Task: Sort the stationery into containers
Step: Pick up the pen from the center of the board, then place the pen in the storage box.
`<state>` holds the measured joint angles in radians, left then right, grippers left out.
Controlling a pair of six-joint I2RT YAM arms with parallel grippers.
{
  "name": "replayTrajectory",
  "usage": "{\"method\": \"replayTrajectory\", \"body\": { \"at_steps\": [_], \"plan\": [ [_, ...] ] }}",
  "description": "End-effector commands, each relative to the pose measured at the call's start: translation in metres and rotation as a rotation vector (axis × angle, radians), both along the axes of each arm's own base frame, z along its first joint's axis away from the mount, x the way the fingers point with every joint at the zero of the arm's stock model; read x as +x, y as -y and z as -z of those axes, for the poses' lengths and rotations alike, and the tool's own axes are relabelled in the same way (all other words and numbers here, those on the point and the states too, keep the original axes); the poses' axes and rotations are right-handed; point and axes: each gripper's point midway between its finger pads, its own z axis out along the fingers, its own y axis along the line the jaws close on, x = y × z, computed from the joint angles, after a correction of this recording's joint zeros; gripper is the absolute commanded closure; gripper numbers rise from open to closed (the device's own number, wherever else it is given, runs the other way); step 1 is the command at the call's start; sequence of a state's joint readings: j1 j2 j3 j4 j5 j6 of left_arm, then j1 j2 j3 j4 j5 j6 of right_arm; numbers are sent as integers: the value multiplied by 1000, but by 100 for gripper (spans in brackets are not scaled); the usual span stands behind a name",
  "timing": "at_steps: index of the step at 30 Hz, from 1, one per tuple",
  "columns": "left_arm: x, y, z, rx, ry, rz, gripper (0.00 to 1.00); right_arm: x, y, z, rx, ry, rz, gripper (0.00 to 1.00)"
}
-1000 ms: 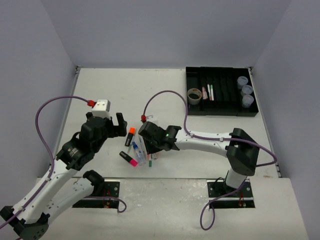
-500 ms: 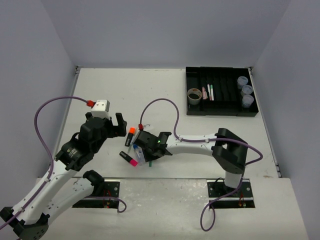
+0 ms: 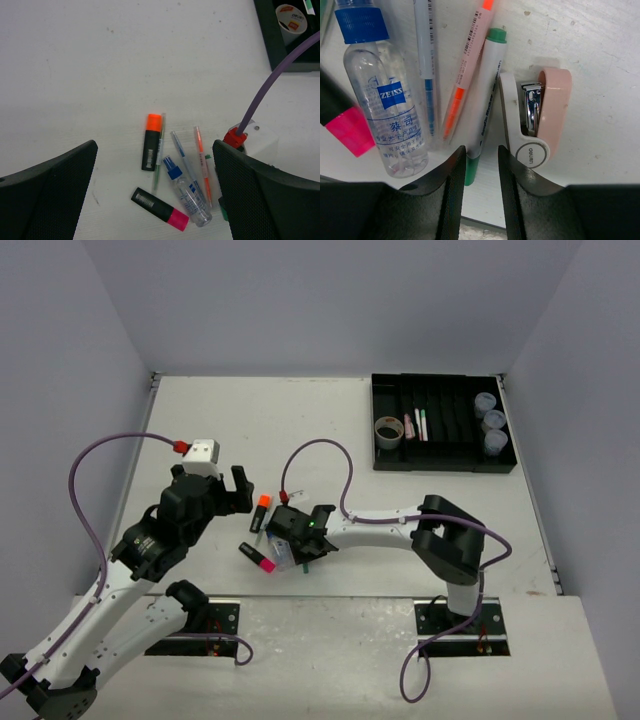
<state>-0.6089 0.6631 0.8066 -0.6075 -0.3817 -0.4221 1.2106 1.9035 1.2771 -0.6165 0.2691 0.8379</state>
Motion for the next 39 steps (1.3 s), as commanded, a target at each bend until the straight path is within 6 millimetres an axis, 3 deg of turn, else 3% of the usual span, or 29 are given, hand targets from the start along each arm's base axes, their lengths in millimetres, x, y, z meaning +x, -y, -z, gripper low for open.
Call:
{"method": "replayTrajectory", "body": {
  "at_steps": [1,10,13,16,20,25,28,30,32,33,35,39],
  "plan": [
    [4,0,-6,10,34,6,0,10,-7,-4,-2,34,39,69],
    [4,0,-6,9,33,8,0,16,1,16,-52,21,63,73],
    [4,0,-7,8,36,9,0,16,3,19,-60,18,67,81],
    [4,0,-7,7,37,9,0,19,2,10,-40,36,77,89],
    [4,1,-7,7,36,10,0,28,-1,-15,6,90,88,94],
    [4,0,-7,8,37,7,0,37,-12,-63,110,135,55,95],
    [4,0,-7,7,39,6,0,53,-8,-106,196,180,60,95],
    [4,0,-7,8,38,7,0,72,7,-129,226,217,76,95],
    [4,0,-8,6,41,6,0,105,37,-148,230,266,135,96],
    [4,0,-8,6,41,6,0,107,41,-155,237,282,124,96],
    [3,-1,-8,5,43,5,0,148,86,-163,191,338,216,96],
    [3,-1,-9,4,45,6,0,213,175,-160,-20,418,305,100]
  ]
}}
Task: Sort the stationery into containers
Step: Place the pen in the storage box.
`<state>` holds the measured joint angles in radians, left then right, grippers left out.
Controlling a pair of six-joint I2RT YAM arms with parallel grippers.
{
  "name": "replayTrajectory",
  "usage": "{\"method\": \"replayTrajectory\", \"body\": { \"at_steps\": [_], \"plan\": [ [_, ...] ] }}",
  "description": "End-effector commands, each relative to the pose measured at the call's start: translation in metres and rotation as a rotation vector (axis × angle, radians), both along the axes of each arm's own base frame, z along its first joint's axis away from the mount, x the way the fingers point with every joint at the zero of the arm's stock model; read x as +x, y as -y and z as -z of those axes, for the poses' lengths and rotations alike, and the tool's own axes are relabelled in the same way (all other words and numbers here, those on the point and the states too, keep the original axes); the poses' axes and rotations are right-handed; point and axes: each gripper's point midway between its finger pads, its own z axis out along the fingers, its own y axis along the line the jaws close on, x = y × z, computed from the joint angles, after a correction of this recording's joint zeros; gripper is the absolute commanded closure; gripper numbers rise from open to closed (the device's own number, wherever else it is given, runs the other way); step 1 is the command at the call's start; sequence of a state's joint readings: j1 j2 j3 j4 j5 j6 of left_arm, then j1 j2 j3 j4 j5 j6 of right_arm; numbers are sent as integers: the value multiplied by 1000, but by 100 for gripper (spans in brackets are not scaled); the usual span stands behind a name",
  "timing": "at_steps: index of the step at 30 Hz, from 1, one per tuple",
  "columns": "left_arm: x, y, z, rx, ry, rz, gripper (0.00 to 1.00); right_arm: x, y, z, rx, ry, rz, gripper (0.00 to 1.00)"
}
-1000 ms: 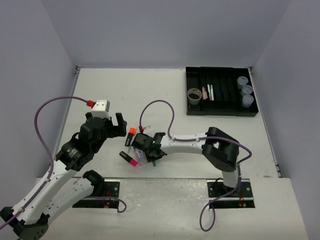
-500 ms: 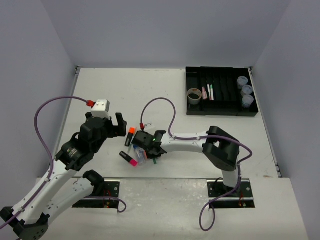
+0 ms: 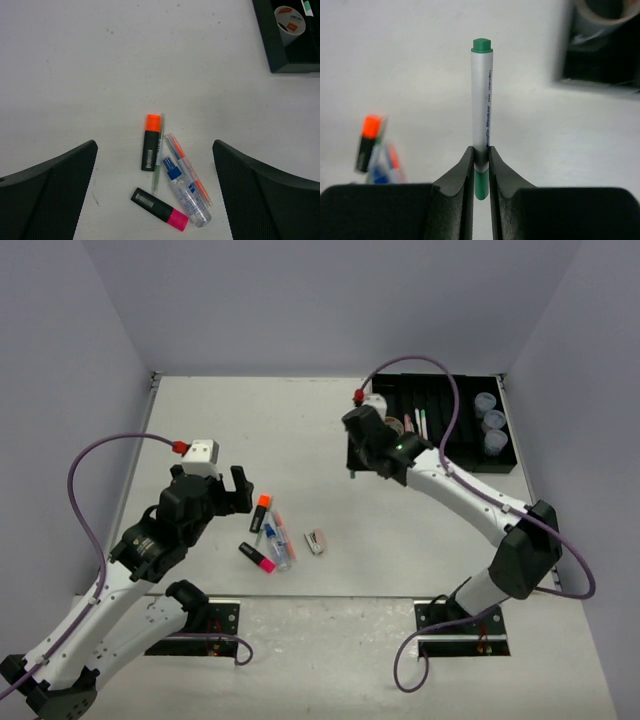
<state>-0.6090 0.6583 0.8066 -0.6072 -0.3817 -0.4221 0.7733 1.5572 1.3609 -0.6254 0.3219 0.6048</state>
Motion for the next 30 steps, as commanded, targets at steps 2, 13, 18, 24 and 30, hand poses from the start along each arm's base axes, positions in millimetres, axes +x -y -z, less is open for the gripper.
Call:
{"method": "replayTrajectory", "body": {
  "at_steps": [2,13,18,24,30],
  "plan": [
    [3,-1,-8,6,42,5,0,76,115,5,-322,53,126,100],
    [2,0,-8,5,43,9,0,193,245,55,-440,-145,262,100],
    [2,0,-8,6,43,10,0,218,262,63,-484,-151,255,100],
    [3,1,-8,7,40,11,0,226,258,80,-482,-156,218,99],
    [3,1,-7,9,38,11,0,223,248,94,-427,-181,212,98]
  ]
}}
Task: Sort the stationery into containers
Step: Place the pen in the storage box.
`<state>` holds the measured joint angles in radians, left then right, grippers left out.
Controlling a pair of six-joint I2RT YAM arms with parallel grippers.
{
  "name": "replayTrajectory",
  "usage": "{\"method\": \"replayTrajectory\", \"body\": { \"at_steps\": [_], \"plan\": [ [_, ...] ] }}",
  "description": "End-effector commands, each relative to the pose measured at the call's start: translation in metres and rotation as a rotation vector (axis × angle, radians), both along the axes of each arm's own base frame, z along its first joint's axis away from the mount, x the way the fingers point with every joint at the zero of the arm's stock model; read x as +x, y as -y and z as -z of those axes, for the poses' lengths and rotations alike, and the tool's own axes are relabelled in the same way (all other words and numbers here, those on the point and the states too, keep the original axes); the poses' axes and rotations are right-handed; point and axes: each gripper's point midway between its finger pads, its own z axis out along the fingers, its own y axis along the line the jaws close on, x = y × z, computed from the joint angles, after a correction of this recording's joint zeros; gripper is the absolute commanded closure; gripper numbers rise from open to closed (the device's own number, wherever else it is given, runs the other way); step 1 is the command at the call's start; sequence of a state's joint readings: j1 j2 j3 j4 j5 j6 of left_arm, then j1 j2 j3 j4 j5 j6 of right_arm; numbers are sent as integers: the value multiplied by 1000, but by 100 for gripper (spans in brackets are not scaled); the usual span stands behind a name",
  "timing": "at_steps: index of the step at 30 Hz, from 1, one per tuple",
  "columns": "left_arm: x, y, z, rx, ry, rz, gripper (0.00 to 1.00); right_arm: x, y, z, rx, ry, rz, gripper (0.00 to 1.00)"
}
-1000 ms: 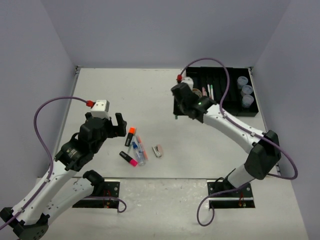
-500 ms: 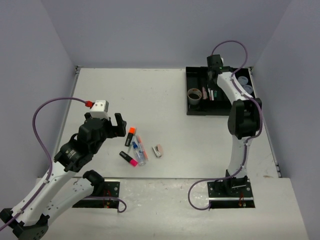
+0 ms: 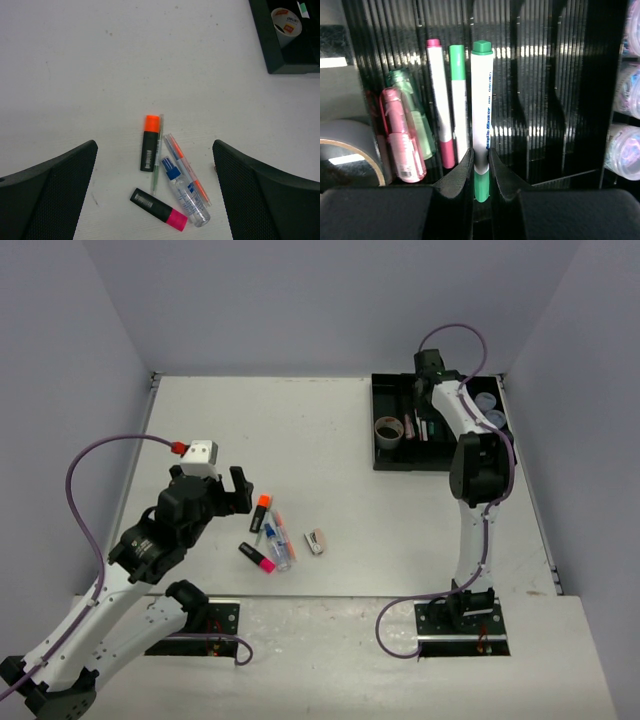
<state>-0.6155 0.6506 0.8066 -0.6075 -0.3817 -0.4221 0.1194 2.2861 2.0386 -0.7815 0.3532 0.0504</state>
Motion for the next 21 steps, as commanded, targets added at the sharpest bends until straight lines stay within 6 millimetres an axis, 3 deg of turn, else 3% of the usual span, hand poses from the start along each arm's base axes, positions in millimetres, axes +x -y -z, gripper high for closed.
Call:
{"method": "replayTrajectory", "body": {
  "at_steps": [1,15,21],
  "plan": [
    [4,0,-6,12,33,4,0,6,-11,-3,46,22,-20,97],
    [4,2,-6,10,35,12,0,12,-20,8,89,38,-24,91],
    [3,2,-6,9,33,16,0,9,-20,15,82,22,-20,73]
  ]
}}
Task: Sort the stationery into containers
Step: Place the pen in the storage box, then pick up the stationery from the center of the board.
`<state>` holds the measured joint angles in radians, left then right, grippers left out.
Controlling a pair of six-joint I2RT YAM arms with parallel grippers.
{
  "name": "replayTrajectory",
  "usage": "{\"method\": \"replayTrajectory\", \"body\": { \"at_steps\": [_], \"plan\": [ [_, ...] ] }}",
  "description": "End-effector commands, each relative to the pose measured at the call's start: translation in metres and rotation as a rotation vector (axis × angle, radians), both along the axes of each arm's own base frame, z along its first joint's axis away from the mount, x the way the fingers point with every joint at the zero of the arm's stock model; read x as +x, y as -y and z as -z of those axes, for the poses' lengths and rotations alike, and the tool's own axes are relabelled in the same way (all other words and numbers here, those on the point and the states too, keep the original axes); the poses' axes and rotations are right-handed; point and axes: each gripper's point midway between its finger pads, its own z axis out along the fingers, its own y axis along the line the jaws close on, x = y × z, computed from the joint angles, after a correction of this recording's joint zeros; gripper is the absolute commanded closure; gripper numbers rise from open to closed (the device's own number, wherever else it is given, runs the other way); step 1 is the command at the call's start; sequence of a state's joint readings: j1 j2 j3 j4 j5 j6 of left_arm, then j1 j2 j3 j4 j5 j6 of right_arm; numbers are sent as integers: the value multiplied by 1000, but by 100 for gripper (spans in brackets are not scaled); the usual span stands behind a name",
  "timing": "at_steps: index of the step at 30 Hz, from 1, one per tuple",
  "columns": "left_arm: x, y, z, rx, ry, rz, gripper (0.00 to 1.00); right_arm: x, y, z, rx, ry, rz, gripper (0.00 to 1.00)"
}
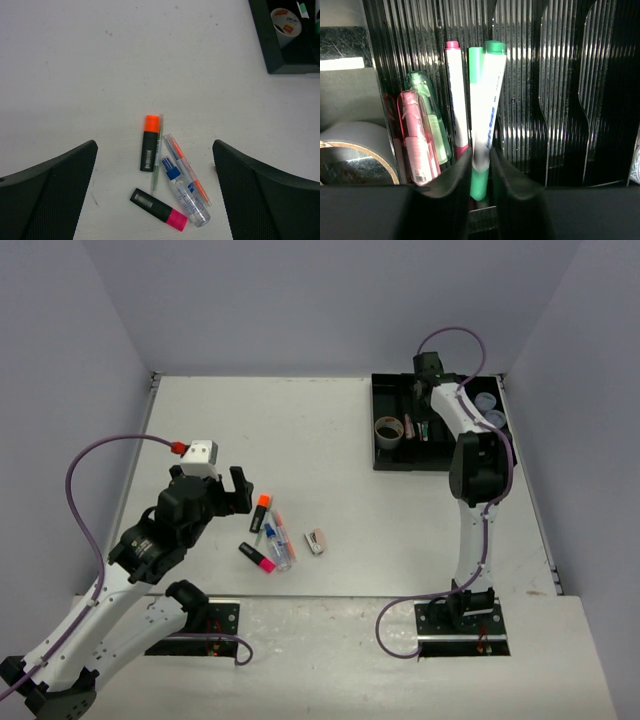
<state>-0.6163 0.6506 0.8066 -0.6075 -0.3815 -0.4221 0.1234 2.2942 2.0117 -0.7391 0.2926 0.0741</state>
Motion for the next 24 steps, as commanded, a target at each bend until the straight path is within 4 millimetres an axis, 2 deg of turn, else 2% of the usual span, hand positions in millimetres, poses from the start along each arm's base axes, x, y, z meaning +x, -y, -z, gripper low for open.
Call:
{"method": "replayTrajectory", "body": {
  "at_steps": [1,4,8,12,15,18,21,22,23,24],
  "plan": [
    [4,2,-6,8,34,15,0,6,-6,2,15,15,-3,71],
    [4,2,-6,8,34,15,0,6,-4,7,6,1,-1,60],
    [3,2,-6,9,35,16,0,7,-6,5,10,5,-1,60],
    [3,2,-6,9,36,15,0,7,-17,-19,14,43,-21,62],
    [4,1,-6,9,35,12,0,-2,-33,-59,23,106,-30,62],
    [4,1,-6,10,35,10,0,-27,-56,-102,61,172,-37,61],
    [5,0,-6,16,34,1,0,-69,-91,-136,80,257,-63,57],
    [5,-1,-6,17,33,-3,0,-85,-105,-143,86,284,-78,55],
    [5,-1,-6,17,34,-5,0,-96,-122,-129,76,265,-98,54],
    [5,-2,-5,18,33,-7,0,-112,-143,-141,114,320,-127,52]
  ]
}}
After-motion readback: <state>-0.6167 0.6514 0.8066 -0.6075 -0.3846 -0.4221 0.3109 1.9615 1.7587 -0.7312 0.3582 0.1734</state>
